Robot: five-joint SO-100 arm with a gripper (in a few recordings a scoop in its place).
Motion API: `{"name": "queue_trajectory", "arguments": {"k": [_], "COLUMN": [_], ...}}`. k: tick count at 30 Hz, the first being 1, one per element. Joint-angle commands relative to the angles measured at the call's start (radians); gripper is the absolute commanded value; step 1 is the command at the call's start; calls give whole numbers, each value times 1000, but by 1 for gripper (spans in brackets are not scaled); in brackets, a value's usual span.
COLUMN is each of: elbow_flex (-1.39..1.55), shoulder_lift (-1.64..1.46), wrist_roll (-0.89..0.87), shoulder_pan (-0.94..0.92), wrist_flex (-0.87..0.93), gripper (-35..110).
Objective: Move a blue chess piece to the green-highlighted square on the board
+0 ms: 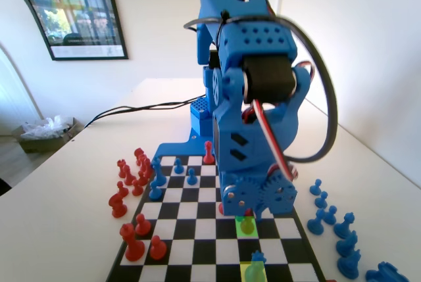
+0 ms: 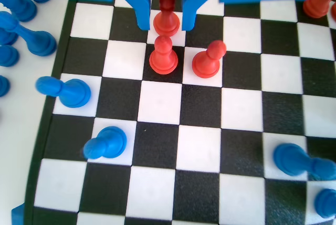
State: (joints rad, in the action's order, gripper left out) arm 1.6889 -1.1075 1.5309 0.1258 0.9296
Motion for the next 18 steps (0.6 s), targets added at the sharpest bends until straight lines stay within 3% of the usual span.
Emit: {"name": "queue_trajectory", "arguments": {"k": [1, 18], "elbow_flex": [-40, -80], "shoulder_lift": [-31, -28], "wrist_roll": [20, 20], "shoulder_pan": [-3, -6], "wrist_flex": [9, 14], "gripper": [9, 9]}}
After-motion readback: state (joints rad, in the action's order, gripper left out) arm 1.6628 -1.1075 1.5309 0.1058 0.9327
